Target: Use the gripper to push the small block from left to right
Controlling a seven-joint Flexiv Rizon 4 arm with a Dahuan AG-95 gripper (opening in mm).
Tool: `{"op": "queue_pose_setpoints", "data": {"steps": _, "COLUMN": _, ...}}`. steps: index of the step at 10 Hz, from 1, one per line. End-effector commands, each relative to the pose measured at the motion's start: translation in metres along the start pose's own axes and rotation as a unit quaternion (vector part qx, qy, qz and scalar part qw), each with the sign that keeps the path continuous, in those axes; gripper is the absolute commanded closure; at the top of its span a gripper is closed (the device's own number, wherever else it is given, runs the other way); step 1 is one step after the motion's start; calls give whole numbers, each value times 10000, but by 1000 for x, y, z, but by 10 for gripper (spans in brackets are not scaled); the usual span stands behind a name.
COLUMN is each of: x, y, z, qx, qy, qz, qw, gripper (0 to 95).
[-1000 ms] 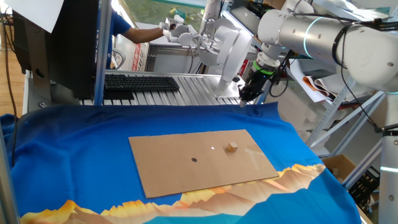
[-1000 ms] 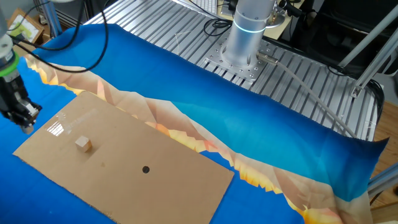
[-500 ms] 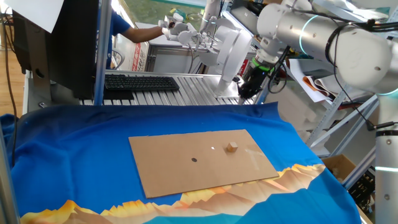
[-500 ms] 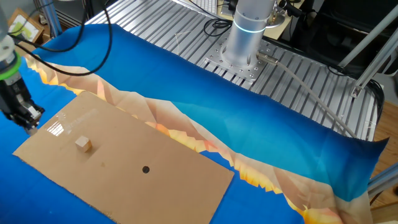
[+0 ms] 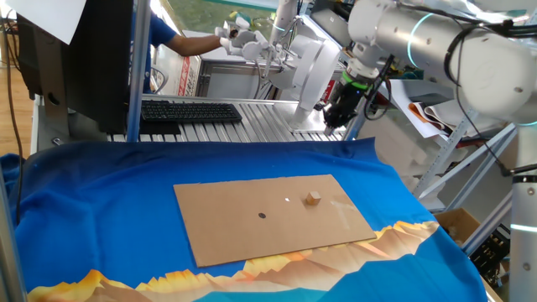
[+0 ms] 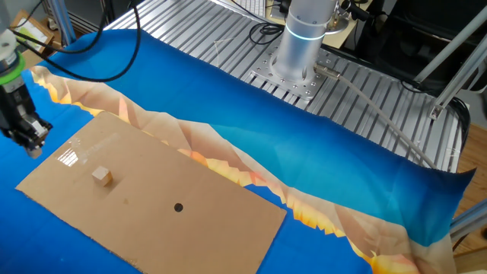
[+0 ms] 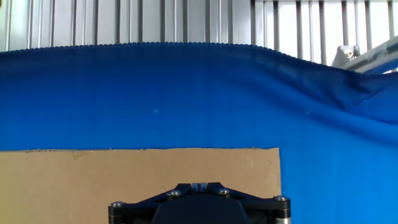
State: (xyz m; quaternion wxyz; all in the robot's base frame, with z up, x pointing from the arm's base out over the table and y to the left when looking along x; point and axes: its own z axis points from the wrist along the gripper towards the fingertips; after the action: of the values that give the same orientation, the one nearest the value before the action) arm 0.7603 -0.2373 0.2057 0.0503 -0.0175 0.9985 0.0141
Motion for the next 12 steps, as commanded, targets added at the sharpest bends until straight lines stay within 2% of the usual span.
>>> {"op": "queue_pose_setpoints", "data": {"steps": 1, "x": -4, "y": 0, "z": 1, "qx": -28, "qy": 12, "qz": 42, "qw": 10000, "gripper": 950}}
{"op": "queue_pose_setpoints", "data": {"steps": 6, "x": -4, "y": 1, "z": 1, "qx": -58, "qy": 64, "qz": 56, "qw": 9999, "gripper": 950}}
{"op": "queue_pose_setpoints", "data": {"steps": 10, "x": -4, "y": 1, "z": 1, "qx": 57, "qy": 209, "qz": 623, "qw": 9978, "gripper": 950}}
{"op": "queue_pose_setpoints", "data": {"steps": 12, "x": -4, "y": 1, "z": 1, "qx": 21, "qy": 267, "qz": 708, "qw": 9971, "gripper": 950}}
